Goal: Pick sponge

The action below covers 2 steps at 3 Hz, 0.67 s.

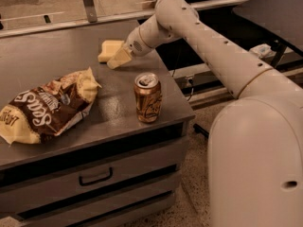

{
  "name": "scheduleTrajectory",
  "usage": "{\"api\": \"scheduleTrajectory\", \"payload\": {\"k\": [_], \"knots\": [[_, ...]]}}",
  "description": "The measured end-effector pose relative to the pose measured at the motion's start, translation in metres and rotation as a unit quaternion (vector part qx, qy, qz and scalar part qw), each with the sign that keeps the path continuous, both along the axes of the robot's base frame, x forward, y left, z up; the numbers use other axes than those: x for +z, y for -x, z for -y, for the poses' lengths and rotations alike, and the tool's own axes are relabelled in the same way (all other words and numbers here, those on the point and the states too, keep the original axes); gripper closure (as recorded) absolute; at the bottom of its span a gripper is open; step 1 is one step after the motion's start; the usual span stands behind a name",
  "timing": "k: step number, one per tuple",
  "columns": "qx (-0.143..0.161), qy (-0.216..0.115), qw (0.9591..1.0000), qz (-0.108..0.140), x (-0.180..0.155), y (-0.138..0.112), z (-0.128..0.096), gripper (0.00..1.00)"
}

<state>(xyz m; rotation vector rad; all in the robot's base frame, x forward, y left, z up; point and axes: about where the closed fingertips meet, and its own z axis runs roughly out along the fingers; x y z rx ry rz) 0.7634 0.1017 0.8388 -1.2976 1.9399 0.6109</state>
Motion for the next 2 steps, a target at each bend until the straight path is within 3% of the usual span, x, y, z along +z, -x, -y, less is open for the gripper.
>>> {"api": "scheduleTrajectory", "payload": {"k": [2], "knots": [[-0.004, 0.001, 1.0, 0.0, -0.0014, -0.0017, 0.002, 0.87]]}}
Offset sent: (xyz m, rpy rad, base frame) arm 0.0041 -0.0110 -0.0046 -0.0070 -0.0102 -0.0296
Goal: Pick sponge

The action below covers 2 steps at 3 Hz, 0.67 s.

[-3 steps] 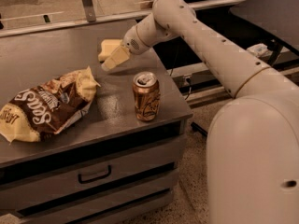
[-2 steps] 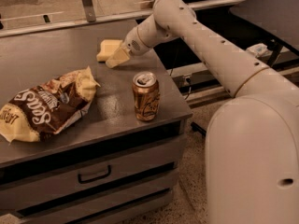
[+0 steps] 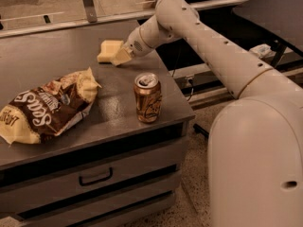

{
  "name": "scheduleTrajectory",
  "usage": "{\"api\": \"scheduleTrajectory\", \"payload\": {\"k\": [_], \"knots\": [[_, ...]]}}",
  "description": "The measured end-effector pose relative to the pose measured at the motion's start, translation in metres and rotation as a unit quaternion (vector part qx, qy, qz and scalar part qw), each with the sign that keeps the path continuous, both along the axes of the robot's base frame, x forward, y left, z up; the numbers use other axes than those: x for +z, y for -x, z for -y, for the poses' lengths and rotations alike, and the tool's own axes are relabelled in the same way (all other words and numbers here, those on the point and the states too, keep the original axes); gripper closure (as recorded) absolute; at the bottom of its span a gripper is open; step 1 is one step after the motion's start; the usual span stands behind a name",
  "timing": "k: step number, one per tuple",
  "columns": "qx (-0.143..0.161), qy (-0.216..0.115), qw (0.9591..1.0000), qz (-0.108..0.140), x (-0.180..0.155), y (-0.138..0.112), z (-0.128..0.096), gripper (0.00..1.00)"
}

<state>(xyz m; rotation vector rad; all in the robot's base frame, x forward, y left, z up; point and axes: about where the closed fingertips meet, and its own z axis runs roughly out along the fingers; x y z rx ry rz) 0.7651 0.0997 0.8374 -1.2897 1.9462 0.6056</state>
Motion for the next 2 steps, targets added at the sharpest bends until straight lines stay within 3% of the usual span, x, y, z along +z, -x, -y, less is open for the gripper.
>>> {"api": "scheduleTrajectory", "payload": {"k": [1, 2], "knots": [[0.0, 0.0, 1.0, 0.0, 0.0026, 0.0, 0.0, 1.0], [0.0, 0.0, 1.0, 0.001, 0.003, 0.0001, 0.0001, 1.0]]}}
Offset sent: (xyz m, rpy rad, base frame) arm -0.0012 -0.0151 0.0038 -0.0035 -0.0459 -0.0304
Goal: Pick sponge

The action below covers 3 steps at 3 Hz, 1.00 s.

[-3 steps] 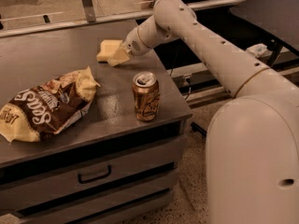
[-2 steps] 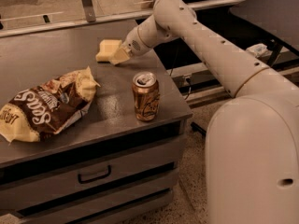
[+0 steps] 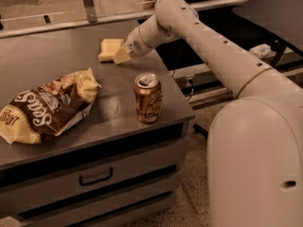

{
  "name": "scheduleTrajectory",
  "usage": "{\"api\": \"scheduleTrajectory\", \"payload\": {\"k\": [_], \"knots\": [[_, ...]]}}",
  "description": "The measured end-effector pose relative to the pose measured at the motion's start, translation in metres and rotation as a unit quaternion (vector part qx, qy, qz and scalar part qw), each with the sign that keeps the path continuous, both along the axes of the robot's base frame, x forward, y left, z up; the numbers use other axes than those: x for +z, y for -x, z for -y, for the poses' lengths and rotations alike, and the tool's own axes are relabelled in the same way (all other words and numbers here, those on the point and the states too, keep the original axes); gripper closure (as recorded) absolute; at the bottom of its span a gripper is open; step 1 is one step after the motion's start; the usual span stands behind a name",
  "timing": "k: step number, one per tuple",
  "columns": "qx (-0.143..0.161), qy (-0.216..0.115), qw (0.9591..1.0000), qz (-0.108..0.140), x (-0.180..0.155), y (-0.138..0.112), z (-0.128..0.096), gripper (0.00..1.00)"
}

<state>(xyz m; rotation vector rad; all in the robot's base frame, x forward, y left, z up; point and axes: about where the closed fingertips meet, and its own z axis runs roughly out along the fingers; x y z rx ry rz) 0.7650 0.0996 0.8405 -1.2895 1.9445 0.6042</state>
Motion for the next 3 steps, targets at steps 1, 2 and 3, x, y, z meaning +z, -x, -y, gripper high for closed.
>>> {"api": "scheduleTrajectory", "payload": {"k": [1, 2, 3], "knots": [[-0.002, -0.002, 0.9998, 0.022, 0.007, 0.001, 0.003, 1.0], [0.01, -0.019, 0.9975, 0.067, 0.037, -0.001, 0.002, 1.0], [0.013, -0.03, 0.9955, 0.089, 0.052, -0.003, 0.003, 1.0]]}}
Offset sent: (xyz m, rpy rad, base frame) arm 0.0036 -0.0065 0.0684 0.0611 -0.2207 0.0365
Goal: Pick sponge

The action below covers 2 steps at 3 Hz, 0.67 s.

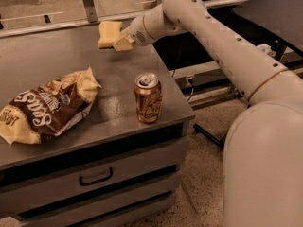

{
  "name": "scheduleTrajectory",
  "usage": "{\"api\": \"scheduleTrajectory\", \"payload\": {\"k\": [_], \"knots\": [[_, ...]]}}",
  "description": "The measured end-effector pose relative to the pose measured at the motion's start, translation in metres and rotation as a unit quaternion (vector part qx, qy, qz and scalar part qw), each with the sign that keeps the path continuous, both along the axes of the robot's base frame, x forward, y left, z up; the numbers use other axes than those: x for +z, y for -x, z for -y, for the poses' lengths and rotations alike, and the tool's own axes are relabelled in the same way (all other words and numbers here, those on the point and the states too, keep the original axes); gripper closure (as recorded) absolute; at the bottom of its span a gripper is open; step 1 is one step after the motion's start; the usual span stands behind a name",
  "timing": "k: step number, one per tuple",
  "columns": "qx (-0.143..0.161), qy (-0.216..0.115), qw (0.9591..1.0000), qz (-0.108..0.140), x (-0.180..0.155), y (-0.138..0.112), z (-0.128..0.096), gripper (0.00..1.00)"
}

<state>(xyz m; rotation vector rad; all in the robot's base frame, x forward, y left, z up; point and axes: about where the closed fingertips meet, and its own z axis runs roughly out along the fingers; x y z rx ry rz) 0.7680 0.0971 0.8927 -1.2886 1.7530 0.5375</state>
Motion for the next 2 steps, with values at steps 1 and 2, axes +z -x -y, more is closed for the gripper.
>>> {"api": "scheduleTrajectory", "payload": {"k": [1, 2], "knots": [[0.003, -0.005, 0.9999, 0.016, 0.0136, -0.0022, 0.0004, 1.0], [0.003, -0.006, 0.9998, 0.018, 0.0149, -0.0025, 0.0003, 1.0]]}}
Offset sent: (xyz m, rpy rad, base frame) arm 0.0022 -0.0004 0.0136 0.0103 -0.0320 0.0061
